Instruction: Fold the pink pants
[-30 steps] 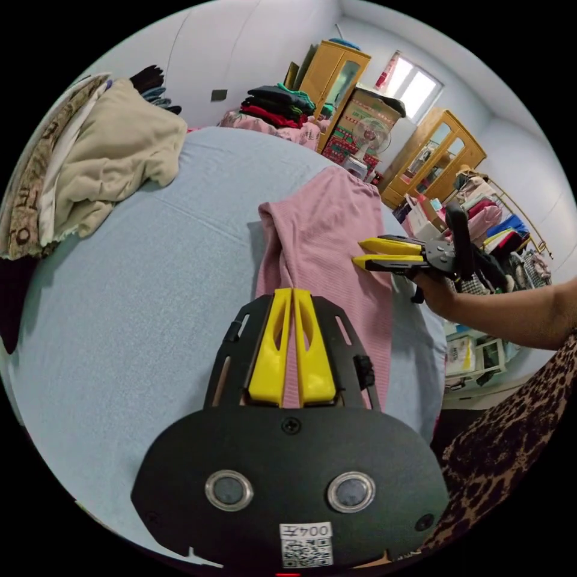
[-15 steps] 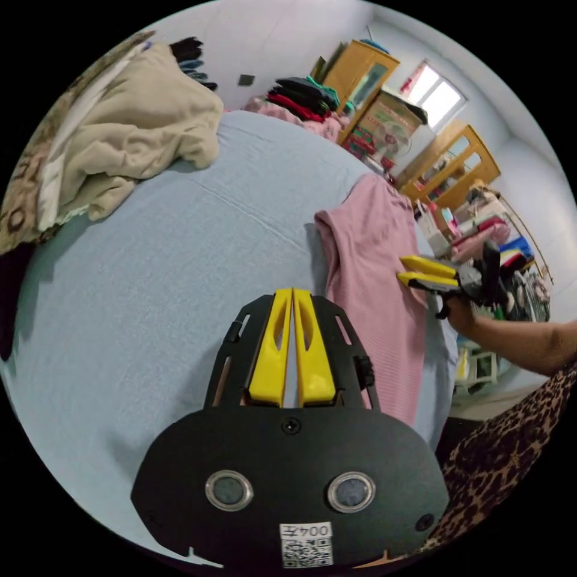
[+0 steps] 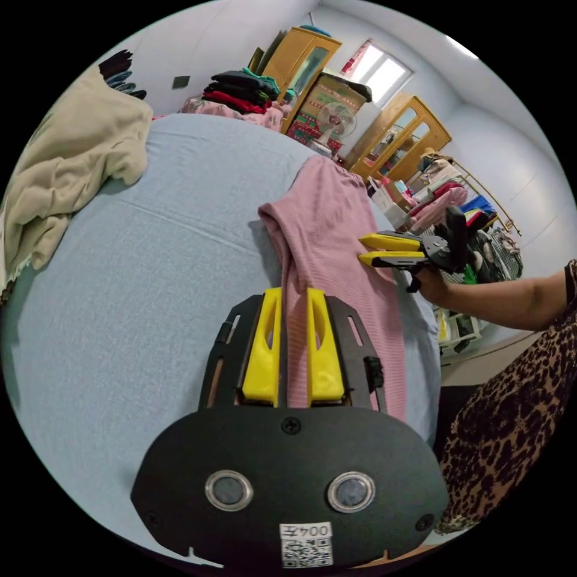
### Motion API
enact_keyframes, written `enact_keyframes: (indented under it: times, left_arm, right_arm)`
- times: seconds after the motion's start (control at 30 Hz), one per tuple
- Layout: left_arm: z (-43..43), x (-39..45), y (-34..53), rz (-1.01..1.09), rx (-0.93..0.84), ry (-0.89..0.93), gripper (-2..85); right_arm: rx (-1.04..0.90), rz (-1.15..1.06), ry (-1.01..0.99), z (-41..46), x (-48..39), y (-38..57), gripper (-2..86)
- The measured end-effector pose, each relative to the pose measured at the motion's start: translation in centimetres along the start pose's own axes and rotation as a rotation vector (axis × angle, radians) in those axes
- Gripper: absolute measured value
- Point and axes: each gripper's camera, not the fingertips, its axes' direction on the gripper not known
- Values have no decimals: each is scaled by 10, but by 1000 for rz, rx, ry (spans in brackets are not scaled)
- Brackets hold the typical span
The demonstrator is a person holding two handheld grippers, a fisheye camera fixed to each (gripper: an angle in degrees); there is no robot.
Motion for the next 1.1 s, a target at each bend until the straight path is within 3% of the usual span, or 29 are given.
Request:
enact_keyframes:
  times: [0.13,0.33,0.53,0.73,1.1]
  left_arm:
    - [-20,-18,1,-120,122,-49,25]
    - [3,-7,-14,75,-73,-69,20]
    - [-8,-1,-3,169,-80,-81,28]
    - [-10,-3,-2,130,-46,44,61]
    - [-4,-11,-23,41,-26,22,67]
  right_arm:
    - [0,3,0,1,4,0,119]
    - [0,5,1,2,8,0,114]
    - [0,6,2,2,12,1,112]
    - [0,7,7,0,14,1,111]
    - [-2,6,3,-4,17,2,116]
